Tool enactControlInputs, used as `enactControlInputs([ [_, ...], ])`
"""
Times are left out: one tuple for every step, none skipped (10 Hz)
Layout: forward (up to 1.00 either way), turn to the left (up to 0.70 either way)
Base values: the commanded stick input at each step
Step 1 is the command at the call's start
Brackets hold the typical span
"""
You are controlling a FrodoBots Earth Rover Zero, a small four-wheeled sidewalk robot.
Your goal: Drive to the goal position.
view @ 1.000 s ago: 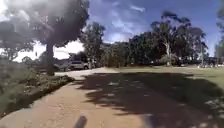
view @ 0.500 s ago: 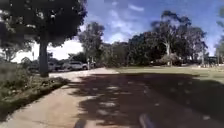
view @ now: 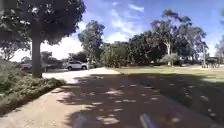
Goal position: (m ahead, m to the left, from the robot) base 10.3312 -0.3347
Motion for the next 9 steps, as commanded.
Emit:
enactControlInputs([
  [1.0,0.0],
  [1.0,0.0],
  [1.0,0.0],
  [1.0,0.0],
  [1.0,0.0],
  [1.0,0.0],
  [1.0,0.0],
  [1.0,0.0],
  [1.0,0.0],
])
